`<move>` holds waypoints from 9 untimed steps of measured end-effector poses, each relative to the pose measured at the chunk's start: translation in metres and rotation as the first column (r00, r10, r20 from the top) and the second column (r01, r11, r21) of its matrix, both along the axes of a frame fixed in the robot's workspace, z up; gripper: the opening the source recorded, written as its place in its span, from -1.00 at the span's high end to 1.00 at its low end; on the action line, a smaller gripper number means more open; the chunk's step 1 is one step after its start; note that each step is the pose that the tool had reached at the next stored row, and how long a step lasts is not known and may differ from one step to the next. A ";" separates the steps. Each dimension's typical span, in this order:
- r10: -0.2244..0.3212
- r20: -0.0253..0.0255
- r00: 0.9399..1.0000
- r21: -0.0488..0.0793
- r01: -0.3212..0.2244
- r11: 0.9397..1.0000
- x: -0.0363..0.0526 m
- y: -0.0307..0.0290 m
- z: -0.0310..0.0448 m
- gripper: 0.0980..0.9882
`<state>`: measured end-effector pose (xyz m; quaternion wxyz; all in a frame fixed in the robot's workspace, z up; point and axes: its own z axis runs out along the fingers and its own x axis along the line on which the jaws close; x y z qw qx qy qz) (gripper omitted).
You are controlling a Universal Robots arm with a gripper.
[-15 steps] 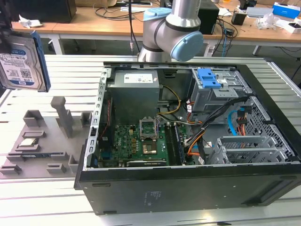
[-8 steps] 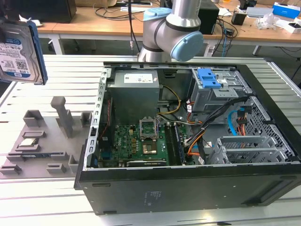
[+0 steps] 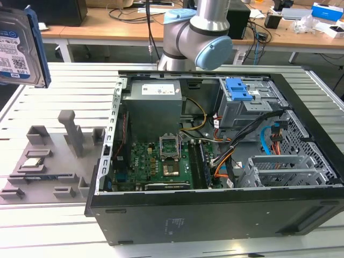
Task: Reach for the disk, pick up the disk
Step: 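Pick up the disk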
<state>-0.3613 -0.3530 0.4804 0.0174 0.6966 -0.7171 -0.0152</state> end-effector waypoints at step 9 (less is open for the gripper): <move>0.000 -0.002 1.000 0.000 0.000 1.000 0.0010 0.0001 0.0316 0.40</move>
